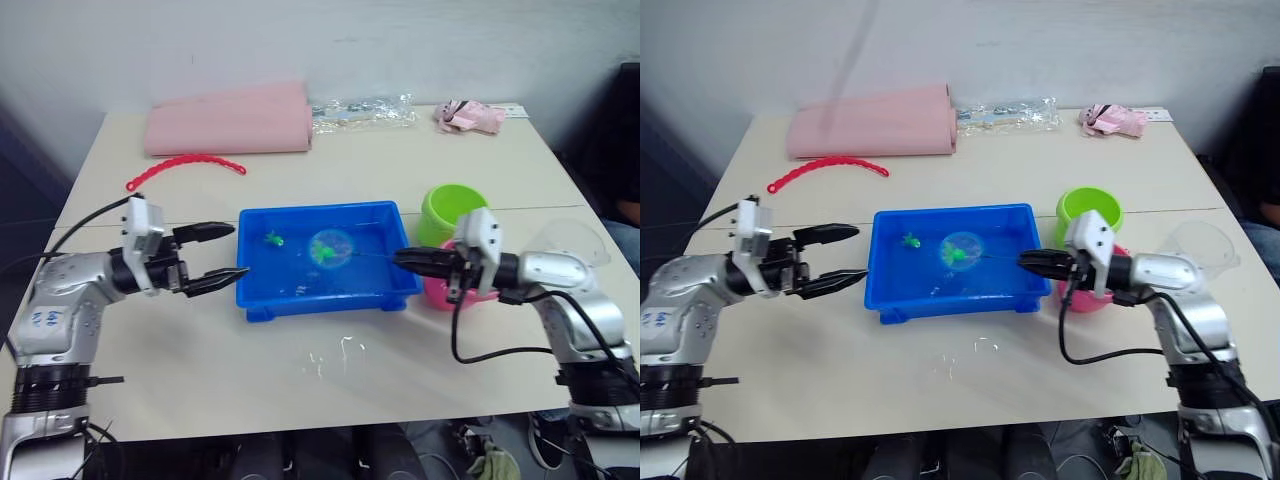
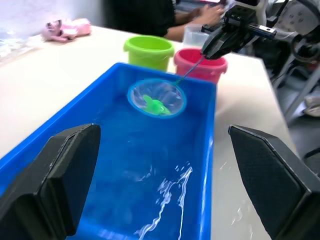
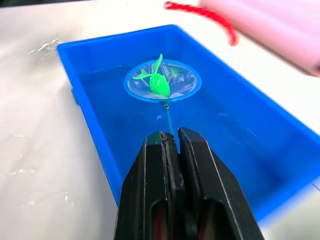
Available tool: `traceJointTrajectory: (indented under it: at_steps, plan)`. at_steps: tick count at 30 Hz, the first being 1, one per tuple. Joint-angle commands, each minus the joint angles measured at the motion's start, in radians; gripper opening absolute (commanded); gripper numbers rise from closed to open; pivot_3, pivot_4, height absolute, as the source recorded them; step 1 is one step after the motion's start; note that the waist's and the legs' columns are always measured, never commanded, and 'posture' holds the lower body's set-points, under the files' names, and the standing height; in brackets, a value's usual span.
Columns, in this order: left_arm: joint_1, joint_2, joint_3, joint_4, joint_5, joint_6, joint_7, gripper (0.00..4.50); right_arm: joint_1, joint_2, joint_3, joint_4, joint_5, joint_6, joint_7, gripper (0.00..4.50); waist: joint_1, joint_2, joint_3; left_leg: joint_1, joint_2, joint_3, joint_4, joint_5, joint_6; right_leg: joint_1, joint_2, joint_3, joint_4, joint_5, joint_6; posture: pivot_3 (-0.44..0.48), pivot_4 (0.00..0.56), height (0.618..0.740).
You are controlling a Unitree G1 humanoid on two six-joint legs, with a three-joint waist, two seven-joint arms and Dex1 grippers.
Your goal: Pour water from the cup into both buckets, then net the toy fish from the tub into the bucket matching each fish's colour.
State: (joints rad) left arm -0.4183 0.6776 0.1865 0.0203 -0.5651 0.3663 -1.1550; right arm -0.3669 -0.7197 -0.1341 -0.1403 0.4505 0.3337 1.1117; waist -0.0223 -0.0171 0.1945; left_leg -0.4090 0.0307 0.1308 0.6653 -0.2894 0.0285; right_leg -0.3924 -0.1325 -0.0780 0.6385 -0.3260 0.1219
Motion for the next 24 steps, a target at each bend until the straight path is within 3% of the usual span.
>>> traceJointTrajectory:
  at_steps: [1, 5, 11, 24]
  plan:
    - [-0.047, -0.016, -0.013, -0.014, -0.023, 0.011, 0.006, 4.46, 0.037, -0.049, -0.134, -0.078, 0.077, 0.022, -0.018, 0.0, -0.005, 0.0, 0.0, 0.0, 0.0, 0.0, 0.0, 0.0, 0.0, 0.0, 0.0, 0.0, 0.0, 0.0, 0.0, 0.0, 0.15, 0.74]
    - [-0.082, -0.044, -0.032, -0.005, -0.024, 0.021, 0.009, 4.46, 0.081, -0.091, -0.222, -0.081, 0.089, 0.024, -0.039, 0.0, -0.002, 0.0, 0.0, 0.001, 0.0, 0.001, 0.0, 0.0, 0.0, 0.001, 0.001, 0.001, 0.0, 0.0, 0.0, 0.0, 0.15, 0.74]
    - [-0.088, -0.075, -0.058, 0.025, -0.009, 0.009, -0.009, 4.46, 0.094, -0.159, -0.296, 0.048, -0.011, -0.09, -0.093, 0.0, -0.002, 0.0, 0.0, 0.002, 0.0, 0.001, 0.0, 0.0, 0.0, 0.001, 0.0, 0.001, -0.001, 0.0, 0.0, 0.0, 0.15, 0.74]
    - [-0.102, -0.138, -0.081, 0.013, 0.0, -0.025, 0.028, 4.46, 0.002, -0.286, -0.145, 0.499, -0.459, -0.78, -0.272, 0.0, -0.005, 0.0, 0.0, 0.003, 0.0, 0.003, 0.001, 0.001, 0.0, 0.001, 0.0, 0.002, -0.001, 0.0, 0.0, 0.0, 0.15, 0.74]
